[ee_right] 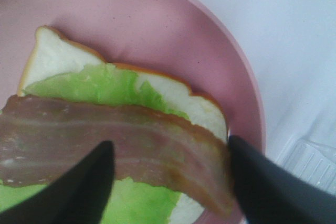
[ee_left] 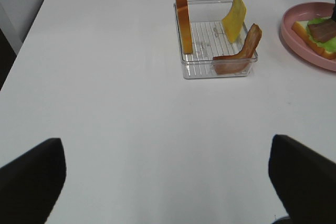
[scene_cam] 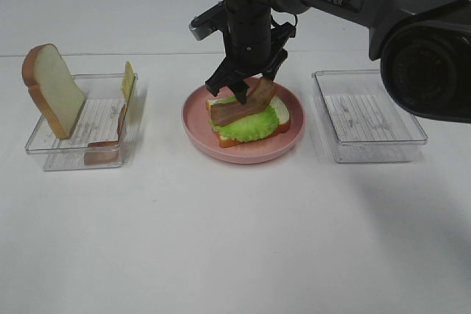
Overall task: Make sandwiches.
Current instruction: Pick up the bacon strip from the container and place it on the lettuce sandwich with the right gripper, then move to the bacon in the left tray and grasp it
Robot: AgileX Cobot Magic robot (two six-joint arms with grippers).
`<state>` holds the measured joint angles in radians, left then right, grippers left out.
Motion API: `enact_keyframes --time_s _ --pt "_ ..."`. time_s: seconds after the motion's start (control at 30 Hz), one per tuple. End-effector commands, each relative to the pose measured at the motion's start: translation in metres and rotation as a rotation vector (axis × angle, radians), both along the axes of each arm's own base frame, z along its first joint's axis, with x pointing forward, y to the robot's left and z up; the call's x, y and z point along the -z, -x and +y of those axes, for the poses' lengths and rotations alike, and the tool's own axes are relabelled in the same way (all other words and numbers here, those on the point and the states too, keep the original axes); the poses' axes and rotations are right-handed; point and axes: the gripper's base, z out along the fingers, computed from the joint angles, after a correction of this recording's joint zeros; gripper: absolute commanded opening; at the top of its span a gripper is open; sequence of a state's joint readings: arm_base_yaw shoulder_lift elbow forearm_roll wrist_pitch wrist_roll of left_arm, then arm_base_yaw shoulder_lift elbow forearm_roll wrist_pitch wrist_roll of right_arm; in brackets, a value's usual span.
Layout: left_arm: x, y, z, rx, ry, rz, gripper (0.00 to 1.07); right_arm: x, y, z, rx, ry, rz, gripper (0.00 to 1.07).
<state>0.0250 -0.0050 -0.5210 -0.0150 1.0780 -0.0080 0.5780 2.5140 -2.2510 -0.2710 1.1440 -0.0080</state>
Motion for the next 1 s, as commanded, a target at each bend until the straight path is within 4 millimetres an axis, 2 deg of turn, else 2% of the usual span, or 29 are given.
enact_keyframes --time_s 0.03,0.07,0.17,0.2,0.27,0.3,0.33,0.37,0.43,0.5,0.53,0.57,0.63,0.67,0.7,0.73,0.8,0.83,0.93,1.0 --pt "0.0 0.001 0.0 -0.003 0.002 -0.008 0.98 -0.011 0.0 -0.003 0.012 0.014 -0.022 0.99" --pt "0.0 0.001 0.0 -0.003 0.002 -0.008 0.98 -0.024 0.002 -0.005 0.023 0.007 -0.037 0.99" --pt "0.0 0.001 0.0 -0.003 0.002 -0.008 0.98 -0.032 0.003 -0.006 0.029 0.002 -0.043 0.99" --pt "0.0 0.001 0.0 -0.003 0.002 -0.008 0.98 -0.049 0.006 -0.008 0.046 -0.007 -0.061 0.99" --pt "0.0 0.001 0.0 -0.003 0.002 -0.008 0.98 -0.055 0.008 -0.009 0.05 -0.008 -0.062 0.99" --pt "0.0 0.001 0.0 -0.003 0.002 -0.008 0.98 -0.074 0.013 -0.013 0.057 -0.011 -0.069 0.99" --pt "0.0 0.001 0.0 -0.003 0.002 -0.008 0.98 -0.074 0.013 -0.013 0.057 -0.011 -0.069 0.99" --pt "0.0 0.001 0.0 -0.003 0.002 -0.008 0.98 -0.09 0.018 -0.017 0.066 -0.01 -0.072 0.99" --pt "0.0 0.001 0.0 -0.003 0.002 -0.008 0.98 -0.097 0.021 -0.019 0.069 -0.01 -0.073 0.99" --pt "0.0 0.001 0.0 -0.003 0.002 -0.008 0.98 -0.128 0.031 -0.027 0.081 -0.021 -0.093 0.99" --pt "0.0 0.001 0.0 -0.003 0.002 -0.008 0.98 -0.128 0.031 -0.027 0.081 -0.021 -0.093 0.99" --pt "0.0 0.001 0.0 -0.003 0.002 -0.008 0.98 -0.14 0.032 -0.034 0.094 -0.04 -0.109 0.99" --pt "0.0 0.001 0.0 -0.003 0.002 -0.008 0.98 -0.146 0.034 -0.035 0.096 -0.052 -0.115 0.99" --pt "0.0 0.001 0.0 -0.003 0.002 -0.008 0.98 -0.158 0.034 -0.045 0.113 -0.078 -0.13 0.99" --pt "0.0 0.001 0.0 -0.003 0.002 -0.008 0.98 -0.158 0.034 -0.045 0.113 -0.078 -0.13 0.99" --pt "0.0 0.001 0.0 -0.003 0.002 -0.008 0.98 -0.171 0.035 -0.056 0.132 -0.096 -0.152 0.99" --pt "0.0 0.001 0.0 -0.003 0.002 -0.008 0.98 -0.177 0.035 -0.06 0.139 -0.104 -0.162 0.99" --pt "0.0 0.001 0.0 -0.003 0.002 -0.008 0.98 -0.187 0.034 -0.073 0.165 -0.118 -0.179 0.99" --pt "0.0 0.001 0.0 -0.003 0.002 -0.008 0.98 -0.19 0.034 -0.08 0.18 -0.128 -0.18 0.99" --pt "0.0 0.001 0.0 -0.003 0.002 -0.008 0.98 -0.193 0.035 -0.113 0.252 -0.137 -0.146 0.99"
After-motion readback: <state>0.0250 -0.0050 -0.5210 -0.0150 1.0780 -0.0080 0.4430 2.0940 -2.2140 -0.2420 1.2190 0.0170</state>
